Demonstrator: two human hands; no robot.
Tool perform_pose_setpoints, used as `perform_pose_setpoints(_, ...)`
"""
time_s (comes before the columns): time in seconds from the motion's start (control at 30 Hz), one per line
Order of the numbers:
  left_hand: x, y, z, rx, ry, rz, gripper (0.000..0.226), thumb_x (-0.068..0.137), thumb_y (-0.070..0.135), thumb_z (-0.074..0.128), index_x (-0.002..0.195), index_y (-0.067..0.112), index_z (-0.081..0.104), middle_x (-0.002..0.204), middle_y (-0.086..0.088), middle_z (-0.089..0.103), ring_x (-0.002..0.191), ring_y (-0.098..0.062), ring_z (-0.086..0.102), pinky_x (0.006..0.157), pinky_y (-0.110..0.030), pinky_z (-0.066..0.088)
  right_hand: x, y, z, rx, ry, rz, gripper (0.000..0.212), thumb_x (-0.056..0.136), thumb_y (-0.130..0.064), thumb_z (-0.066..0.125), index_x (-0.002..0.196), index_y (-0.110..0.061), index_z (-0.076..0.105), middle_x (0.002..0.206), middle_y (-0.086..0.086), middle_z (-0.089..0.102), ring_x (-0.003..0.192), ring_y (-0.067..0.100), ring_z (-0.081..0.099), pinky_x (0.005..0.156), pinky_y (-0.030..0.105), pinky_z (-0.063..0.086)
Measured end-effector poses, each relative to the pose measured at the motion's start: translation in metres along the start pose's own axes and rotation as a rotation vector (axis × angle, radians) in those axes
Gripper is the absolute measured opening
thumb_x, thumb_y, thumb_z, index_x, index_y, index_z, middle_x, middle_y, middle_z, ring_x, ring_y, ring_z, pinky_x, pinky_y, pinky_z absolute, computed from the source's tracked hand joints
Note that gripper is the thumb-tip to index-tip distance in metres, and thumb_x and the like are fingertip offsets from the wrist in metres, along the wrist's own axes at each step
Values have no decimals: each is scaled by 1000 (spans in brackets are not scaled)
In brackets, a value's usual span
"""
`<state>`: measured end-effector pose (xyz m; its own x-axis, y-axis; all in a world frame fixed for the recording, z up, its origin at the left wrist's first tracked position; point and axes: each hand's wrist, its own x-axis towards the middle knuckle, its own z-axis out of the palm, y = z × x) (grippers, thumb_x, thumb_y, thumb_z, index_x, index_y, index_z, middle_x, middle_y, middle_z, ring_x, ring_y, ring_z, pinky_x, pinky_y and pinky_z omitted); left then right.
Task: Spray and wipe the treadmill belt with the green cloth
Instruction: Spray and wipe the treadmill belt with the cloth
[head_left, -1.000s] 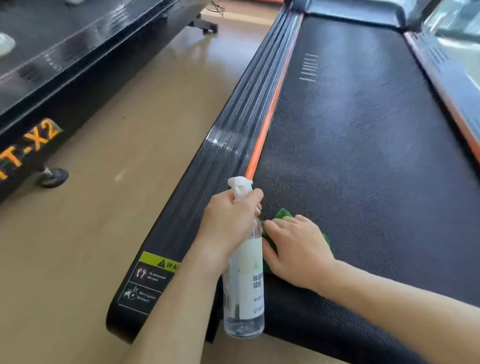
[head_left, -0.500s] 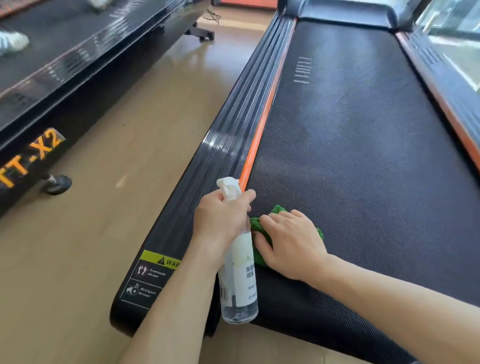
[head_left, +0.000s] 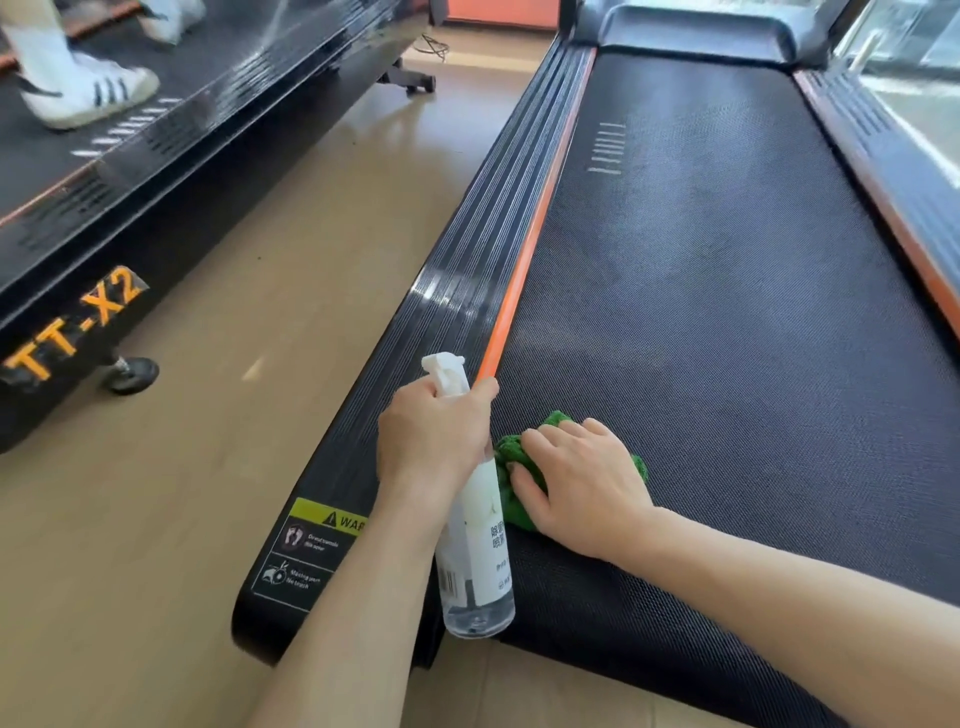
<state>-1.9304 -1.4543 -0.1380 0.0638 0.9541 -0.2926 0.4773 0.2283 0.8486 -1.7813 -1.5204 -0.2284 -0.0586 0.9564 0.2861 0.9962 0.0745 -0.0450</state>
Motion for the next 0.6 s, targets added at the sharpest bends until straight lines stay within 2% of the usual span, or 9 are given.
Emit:
perform_pose_setpoints(0.17,3,-3,4,-53,-55,-33,38,86,47,70,70,13,71,77,-5,78,84,-28,75,85,-47,61,28,24,3,18,-36,-113,29,92,-45,45,77,-20,48,72,-2,56,69,25,55,67,38,41)
perform_pose_setpoints(0.3,12,-8,12,-87,-86,-49,40,87,49,69,72,12,72,76,-4,78,85,-27,75,87,-47,60,107,79,25,-117,0,110,33,95,-44,39,83,-17,54,85,7,66,82,33,63,75,41,44)
perform_pose_setpoints(0.47,22,-16,16,-137,-92,-88,40,88,47,67,57,24,70,70,1,75,82,-28,78,90,-50,61,169,104,44,-148,-30,393,36,98,-40,37,94,-15,61,102,10,70,98,33,63,89,43,41)
perform_pose_setpoints(0.53,24,-16,18,-144,-93,-98,39,88,45,66,57,23,71,69,0,75,82,-28,78,91,-50,61,166,94,39,-134,-31,405,37,98,-39,36,94,-14,63,102,11,71,98,34,64,89,42,42)
perform_pose_setpoints(0.6,22,-13,18,-132,-101,-92,35,85,48,64,58,28,74,70,0,76,82,-28,79,91,-50,61,135,71,30,-67,-58,297,37,95,-39,33,83,-16,60,92,11,71,88,36,66,82,42,46)
